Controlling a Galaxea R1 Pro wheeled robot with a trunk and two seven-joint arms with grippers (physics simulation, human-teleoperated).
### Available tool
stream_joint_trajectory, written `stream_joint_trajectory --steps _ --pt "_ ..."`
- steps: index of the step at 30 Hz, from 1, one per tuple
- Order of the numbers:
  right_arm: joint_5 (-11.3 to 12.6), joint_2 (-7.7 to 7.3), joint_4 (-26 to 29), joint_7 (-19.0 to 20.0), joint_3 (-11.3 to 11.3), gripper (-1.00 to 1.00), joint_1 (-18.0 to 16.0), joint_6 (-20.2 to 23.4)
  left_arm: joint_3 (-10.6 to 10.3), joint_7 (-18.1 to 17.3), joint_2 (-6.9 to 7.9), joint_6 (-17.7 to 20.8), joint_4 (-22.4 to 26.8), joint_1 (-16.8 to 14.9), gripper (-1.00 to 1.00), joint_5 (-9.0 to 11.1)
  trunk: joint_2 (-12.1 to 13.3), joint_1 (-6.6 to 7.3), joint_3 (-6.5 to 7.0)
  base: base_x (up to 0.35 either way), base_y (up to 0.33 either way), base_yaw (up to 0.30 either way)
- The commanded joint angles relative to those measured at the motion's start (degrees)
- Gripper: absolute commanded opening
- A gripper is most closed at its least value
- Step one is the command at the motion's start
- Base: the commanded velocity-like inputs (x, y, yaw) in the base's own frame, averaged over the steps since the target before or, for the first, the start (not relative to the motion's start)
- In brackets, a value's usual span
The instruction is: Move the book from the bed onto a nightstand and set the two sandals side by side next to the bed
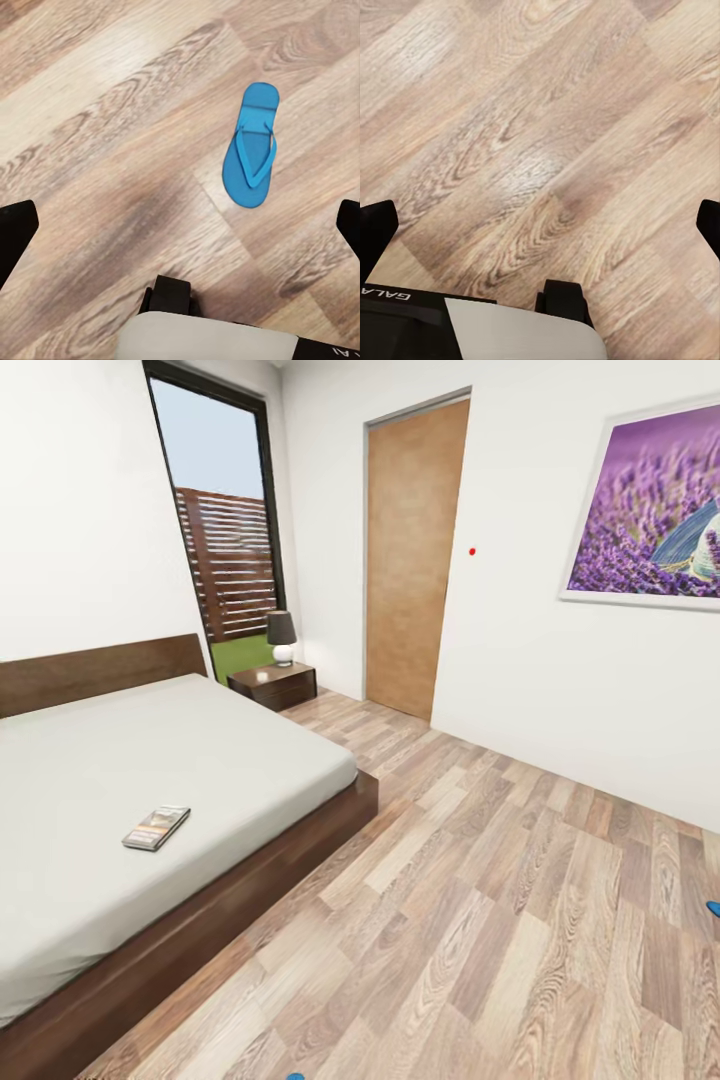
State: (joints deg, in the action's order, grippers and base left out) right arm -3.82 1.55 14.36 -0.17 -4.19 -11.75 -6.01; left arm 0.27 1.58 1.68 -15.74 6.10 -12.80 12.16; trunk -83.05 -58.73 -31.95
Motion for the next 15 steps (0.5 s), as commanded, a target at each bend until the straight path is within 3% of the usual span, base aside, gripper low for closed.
stream_joint_trajectory --steps 1,15 --pt "-0.4 0.0 0.0 0.0 0.0 1.0 0.0 -0.1 0.0 0.1 -0.01 -0.2 0.0 0.0 1.0 0.1 0.0 0.0 -0.05 0.034 -0.023 0.05" --pt "-0.4 -0.05 0.0 0.0 0.0 1.0 0.0 -0.1 0.0 0.1 -0.01 -0.2 0.0 0.0 1.0 0.1 0.0 0.0 -0.06 0.056 -0.061 0.016"
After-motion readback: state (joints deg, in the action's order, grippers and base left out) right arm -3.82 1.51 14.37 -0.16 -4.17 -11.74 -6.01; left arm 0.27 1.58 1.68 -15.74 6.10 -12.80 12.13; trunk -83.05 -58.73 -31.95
